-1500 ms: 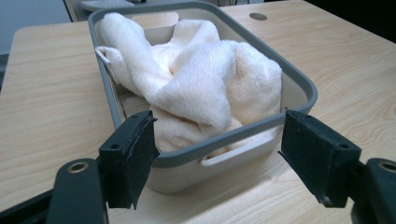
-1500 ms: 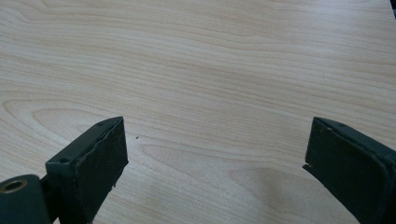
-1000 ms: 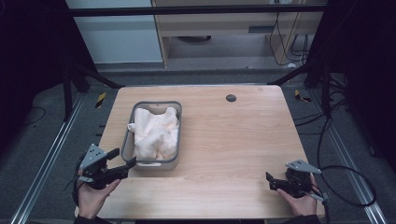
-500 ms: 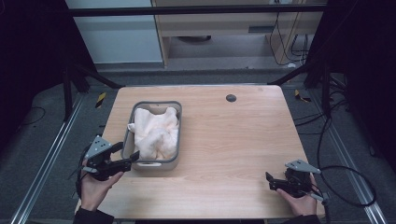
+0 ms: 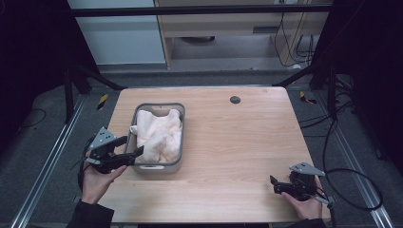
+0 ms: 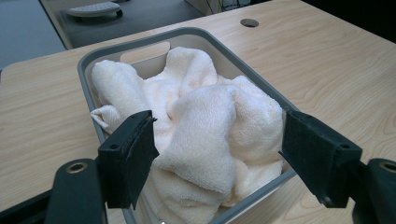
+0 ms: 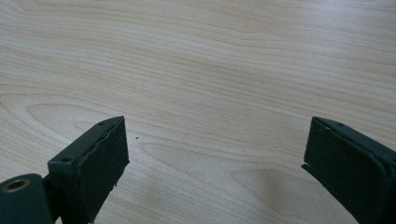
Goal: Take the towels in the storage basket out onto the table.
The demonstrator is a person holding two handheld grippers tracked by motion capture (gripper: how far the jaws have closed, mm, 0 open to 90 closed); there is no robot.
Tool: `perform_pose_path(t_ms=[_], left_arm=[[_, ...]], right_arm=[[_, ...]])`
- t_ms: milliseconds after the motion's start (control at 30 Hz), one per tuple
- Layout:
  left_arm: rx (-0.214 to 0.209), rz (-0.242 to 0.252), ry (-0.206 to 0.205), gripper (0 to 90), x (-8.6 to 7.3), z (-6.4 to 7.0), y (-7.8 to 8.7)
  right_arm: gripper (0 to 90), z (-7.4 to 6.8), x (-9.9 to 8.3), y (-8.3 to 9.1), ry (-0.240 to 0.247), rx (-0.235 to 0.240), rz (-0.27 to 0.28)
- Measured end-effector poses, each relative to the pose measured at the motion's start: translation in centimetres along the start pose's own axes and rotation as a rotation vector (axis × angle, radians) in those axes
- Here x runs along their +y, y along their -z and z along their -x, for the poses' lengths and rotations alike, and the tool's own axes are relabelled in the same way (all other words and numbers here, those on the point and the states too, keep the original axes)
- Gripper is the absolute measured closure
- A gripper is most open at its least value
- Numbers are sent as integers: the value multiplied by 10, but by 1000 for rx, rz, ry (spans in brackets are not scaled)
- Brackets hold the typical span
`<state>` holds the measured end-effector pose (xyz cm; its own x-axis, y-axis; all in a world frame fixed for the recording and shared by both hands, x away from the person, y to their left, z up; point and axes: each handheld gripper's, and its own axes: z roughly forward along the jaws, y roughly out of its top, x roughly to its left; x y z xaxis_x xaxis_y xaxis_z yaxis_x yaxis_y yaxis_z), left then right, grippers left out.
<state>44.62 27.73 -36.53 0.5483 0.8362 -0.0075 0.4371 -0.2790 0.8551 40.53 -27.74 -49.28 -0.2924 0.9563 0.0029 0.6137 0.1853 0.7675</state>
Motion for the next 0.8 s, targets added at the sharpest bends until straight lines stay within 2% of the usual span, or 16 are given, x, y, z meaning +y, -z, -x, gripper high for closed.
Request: perform_pose_path(t_ms=[533, 800], left_arm=[[-32, -88, -76, 250, 33, -9, -9], [-57, -151, -117, 249, 43, -9, -23]], right_arm=[[63, 0, 0, -1, 1, 4, -11], [62, 0, 0, -1, 3, 6, -11]])
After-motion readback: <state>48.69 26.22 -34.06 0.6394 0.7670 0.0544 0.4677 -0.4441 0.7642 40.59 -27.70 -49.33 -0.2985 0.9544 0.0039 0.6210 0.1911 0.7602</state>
